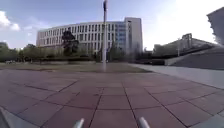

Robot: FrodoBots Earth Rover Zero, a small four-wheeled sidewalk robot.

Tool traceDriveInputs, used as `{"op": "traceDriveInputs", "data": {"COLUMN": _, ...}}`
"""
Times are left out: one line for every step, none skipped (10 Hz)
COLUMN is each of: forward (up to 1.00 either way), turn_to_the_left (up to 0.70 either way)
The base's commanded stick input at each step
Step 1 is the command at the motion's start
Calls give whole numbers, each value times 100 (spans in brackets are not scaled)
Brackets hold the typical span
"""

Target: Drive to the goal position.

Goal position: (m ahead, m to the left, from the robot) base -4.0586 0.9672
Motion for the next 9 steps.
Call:
{"op": "traceDriveInputs", "data": {"forward": 100, "turn_to_the_left": 0}}
{"op": "traceDriveInputs", "data": {"forward": 100, "turn_to_the_left": 0}}
{"op": "traceDriveInputs", "data": {"forward": 100, "turn_to_the_left": 0}}
{"op": "traceDriveInputs", "data": {"forward": 100, "turn_to_the_left": 0}}
{"op": "traceDriveInputs", "data": {"forward": 100, "turn_to_the_left": 0}}
{"op": "traceDriveInputs", "data": {"forward": 100, "turn_to_the_left": 0}}
{"op": "traceDriveInputs", "data": {"forward": 100, "turn_to_the_left": 0}}
{"op": "traceDriveInputs", "data": {"forward": 100, "turn_to_the_left": 0}}
{"op": "traceDriveInputs", "data": {"forward": 100, "turn_to_the_left": 0}}
